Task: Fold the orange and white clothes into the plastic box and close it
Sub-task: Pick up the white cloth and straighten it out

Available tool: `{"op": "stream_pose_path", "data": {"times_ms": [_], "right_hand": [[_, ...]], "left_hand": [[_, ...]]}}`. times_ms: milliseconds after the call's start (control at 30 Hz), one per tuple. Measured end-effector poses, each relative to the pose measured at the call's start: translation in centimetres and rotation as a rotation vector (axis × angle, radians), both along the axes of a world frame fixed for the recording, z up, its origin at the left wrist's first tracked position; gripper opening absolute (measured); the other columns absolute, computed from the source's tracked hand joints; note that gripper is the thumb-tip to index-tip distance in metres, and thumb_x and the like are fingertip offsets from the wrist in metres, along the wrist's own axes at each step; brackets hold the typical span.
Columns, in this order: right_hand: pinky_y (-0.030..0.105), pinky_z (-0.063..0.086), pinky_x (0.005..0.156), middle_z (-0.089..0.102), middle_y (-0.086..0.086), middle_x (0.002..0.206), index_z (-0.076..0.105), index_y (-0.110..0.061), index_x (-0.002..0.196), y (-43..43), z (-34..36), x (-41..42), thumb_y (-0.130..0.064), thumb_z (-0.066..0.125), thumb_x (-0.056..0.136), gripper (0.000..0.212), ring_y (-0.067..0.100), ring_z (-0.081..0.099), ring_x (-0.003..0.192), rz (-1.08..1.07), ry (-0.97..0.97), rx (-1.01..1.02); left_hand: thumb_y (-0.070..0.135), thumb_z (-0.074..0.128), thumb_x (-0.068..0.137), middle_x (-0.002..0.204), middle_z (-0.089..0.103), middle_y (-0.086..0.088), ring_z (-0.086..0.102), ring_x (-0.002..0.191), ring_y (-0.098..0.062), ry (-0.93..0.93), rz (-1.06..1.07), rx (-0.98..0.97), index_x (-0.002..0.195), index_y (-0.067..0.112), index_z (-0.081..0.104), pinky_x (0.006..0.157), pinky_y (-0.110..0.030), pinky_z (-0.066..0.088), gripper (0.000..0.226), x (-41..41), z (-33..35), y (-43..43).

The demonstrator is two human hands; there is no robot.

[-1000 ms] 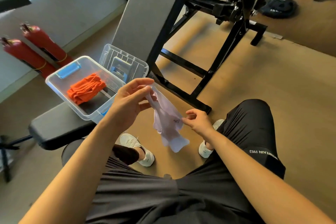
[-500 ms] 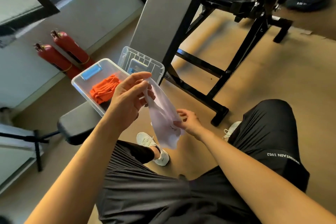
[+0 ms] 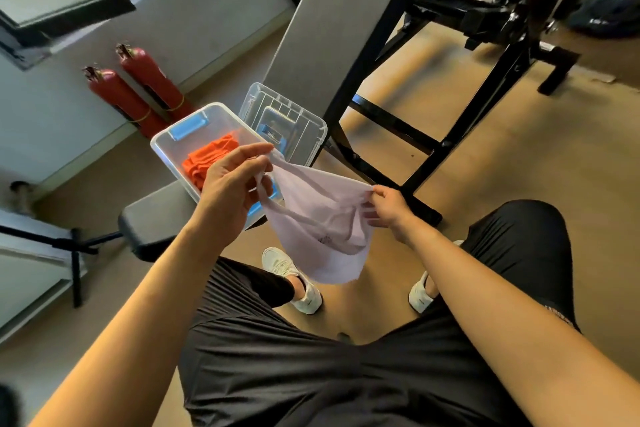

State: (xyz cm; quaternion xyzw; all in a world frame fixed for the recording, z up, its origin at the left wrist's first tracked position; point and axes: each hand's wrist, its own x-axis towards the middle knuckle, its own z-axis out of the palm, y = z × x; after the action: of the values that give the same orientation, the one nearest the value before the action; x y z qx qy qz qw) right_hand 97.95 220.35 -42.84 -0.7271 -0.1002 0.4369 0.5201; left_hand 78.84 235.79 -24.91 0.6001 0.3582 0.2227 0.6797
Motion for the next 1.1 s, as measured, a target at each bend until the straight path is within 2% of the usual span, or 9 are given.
{"op": "stream_pose_path", "data": {"times_ms": [133,233,333,467,667,767,867,967,1100], "right_hand": [[0.055,0.051,0.096,0.068,0.013,0.115,0.058,-0.022,0.106,-0.6,0.2,-0.7,-0.042,0.041,0.105,0.026,0.033,0.064,0.107,-0.013,0.29,0.06],[0.058,0.047,0.101,0.061,0.01,0.119,0.058,-0.024,0.109,-1.0,0.0,-0.5,-0.047,0.047,0.102,0.026,0.032,0.059,0.113,-0.034,0.339,0.093],[0.049,0.053,0.092,0.063,0.01,0.112,0.056,-0.012,0.112,-1.3,-0.2,-0.2,-0.041,0.059,0.098,0.033,0.031,0.06,0.108,-0.009,0.334,0.142],[0.043,0.06,0.084,0.063,0.013,0.113,0.053,-0.011,0.114,-1.4,-0.3,0.1,-0.022,0.073,0.09,0.034,0.033,0.067,0.104,0.007,0.332,0.27],[0.035,0.06,0.085,0.052,0.005,0.141,0.025,-0.028,0.156,0.0,-0.5,-1.4,-0.015,0.082,0.081,0.095,0.026,0.055,0.124,0.043,0.157,0.287],[0.053,0.046,0.103,0.05,0.007,0.143,0.018,-0.032,0.158,0.9,-1.3,-3.1,-0.018,0.088,0.074,0.11,0.027,0.05,0.128,0.102,0.044,0.201],[0.052,0.052,0.101,0.058,0.009,0.125,0.034,-0.025,0.153,1.6,-1.9,-4.4,-0.011,0.084,0.079,0.09,0.03,0.059,0.118,0.123,-0.038,0.137],[0.041,0.061,0.085,0.059,0.006,0.105,0.055,-0.019,0.137,0.8,-1.7,-3.8,-0.01,0.075,0.085,0.057,0.029,0.064,0.101,0.174,-0.163,0.084],[0.03,0.06,0.08,0.061,0.008,0.101,0.065,-0.019,0.122,-1.0,0.7,-1.0,-0.002,0.072,0.087,0.039,0.023,0.06,0.095,0.128,-0.195,0.171]], "left_hand": [[0.009,0.062,0.098,0.081,0.067,-0.003,0.066,0.066,-0.014,0.019,0.059,-0.013,0.099,0.014,0.074,0.07,-0.029,0.062,0.013,0.0,-0.3,0.2],[0.008,0.061,0.099,0.081,0.067,-0.002,0.066,0.065,-0.013,0.038,0.091,-0.022,0.1,0.015,0.074,0.068,-0.027,0.061,0.014,0.0,-0.8,0.1],[0.009,0.061,0.098,0.082,0.065,-0.003,0.064,0.067,-0.015,0.054,0.108,-0.03,0.1,0.015,0.073,0.067,-0.026,0.059,0.014,0.1,-1.3,0.2],[0.007,0.061,0.097,0.081,0.064,-0.003,0.064,0.066,-0.015,0.041,0.106,-0.059,0.102,0.016,0.073,0.067,-0.026,0.059,0.015,0.4,-1.5,0.1],[0.007,0.061,0.097,0.083,0.063,-0.006,0.065,0.065,-0.015,-0.024,0.019,-0.056,0.105,0.012,0.072,0.064,-0.027,0.059,0.014,0.8,-0.4,-0.3],[0.008,0.061,0.097,0.082,0.064,-0.006,0.066,0.065,-0.015,-0.061,0.007,-0.043,0.106,0.011,0.072,0.067,-0.028,0.061,0.014,0.9,0.1,0.0],[0.007,0.06,0.098,0.083,0.064,-0.008,0.066,0.064,-0.015,-0.06,0.017,-0.011,0.107,0.01,0.071,0.067,-0.027,0.061,0.014,0.6,0.3,0.6],[0.009,0.06,0.099,0.087,0.067,-0.008,0.07,0.067,-0.015,0.014,0.037,0.045,0.108,0.009,0.07,0.071,-0.029,0.063,0.014,0.2,-0.5,1.3],[0.007,0.061,0.098,0.099,0.072,-0.011,0.073,0.083,-0.021,0.153,0.03,0.159,0.113,0.006,0.07,0.078,-0.032,0.064,0.018,-0.2,-2.9,1.7]]}}
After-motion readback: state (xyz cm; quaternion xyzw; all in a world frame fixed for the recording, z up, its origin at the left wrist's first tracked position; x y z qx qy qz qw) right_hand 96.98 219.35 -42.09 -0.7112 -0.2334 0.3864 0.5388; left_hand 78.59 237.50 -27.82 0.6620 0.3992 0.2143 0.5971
